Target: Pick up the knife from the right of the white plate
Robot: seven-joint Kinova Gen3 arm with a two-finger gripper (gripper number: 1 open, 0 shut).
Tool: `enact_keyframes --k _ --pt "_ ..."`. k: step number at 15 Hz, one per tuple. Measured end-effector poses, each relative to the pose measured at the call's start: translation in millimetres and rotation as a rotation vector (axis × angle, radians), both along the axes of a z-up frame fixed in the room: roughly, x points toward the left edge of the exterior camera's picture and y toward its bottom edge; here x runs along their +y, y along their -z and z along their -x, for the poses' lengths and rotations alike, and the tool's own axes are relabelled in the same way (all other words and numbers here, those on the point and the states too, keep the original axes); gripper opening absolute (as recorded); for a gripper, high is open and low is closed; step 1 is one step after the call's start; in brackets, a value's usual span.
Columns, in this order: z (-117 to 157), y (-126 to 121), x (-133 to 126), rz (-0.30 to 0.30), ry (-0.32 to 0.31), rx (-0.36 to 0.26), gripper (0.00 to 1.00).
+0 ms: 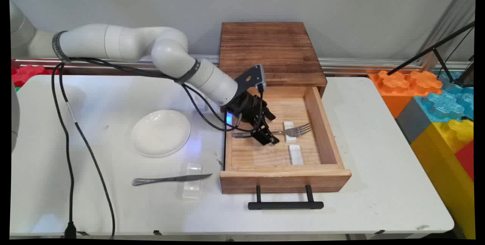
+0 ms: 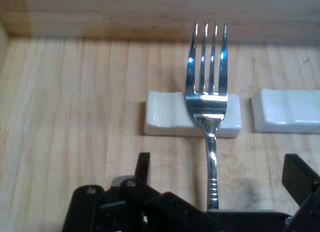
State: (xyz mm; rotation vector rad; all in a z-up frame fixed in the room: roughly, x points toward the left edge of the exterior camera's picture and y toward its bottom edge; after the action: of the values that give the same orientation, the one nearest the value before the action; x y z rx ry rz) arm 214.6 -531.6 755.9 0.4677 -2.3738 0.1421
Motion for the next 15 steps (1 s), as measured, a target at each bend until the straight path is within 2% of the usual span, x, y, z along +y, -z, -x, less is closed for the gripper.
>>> enact_keyframes --k 6,15 --pt "2 -34 5 -0.011 -0.047 -0.012 1.00" --pt "-12 -102 39 -0.045 -0.086 -0.038 1.00"
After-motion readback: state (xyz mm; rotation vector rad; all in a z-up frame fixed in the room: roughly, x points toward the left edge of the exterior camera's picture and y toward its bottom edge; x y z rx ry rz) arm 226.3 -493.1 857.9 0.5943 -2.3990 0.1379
